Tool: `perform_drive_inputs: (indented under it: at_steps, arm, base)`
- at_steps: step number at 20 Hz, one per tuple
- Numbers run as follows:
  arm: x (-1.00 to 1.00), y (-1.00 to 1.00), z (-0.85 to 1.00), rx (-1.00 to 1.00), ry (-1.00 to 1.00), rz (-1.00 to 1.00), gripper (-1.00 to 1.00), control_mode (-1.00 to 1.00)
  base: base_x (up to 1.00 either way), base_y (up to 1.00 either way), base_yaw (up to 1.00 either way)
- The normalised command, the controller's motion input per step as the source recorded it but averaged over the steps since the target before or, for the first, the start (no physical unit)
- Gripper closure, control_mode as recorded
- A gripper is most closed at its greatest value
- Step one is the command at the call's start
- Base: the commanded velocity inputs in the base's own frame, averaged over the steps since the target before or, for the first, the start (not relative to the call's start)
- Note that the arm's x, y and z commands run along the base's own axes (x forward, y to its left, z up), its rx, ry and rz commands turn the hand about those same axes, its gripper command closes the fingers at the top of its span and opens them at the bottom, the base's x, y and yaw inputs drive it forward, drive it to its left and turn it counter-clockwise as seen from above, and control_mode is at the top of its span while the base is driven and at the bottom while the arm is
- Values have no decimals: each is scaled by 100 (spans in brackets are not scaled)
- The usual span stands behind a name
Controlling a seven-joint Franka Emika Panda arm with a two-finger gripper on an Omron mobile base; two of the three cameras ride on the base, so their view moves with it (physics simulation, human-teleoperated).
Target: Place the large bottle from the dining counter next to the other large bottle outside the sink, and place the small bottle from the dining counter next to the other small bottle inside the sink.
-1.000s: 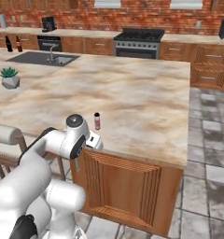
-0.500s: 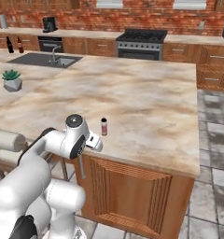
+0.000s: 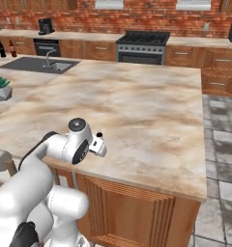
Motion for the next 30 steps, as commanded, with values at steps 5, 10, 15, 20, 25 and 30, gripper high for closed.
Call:
perform_drive_inputs:
  at_steps: [5,10,15,20,25,30]
  arm:
    - [0,0,0,0,0,0,-100,100]
    - [0,0,0,0,0,0,-100,100]
    - [0,0,0,0,0,0,-100,100]
    - [0,0,0,0,0,0,-100,100]
    - [0,0,0,0,0,0,-100,100]
    - [0,1,0,0,0,0,-100,-100]
  base:
    - [26,13,-1]
    - [18,11,0]
    - [1,6,0]
    - [7,0,0]
    - [5,0,0]
    - [0,0,0]
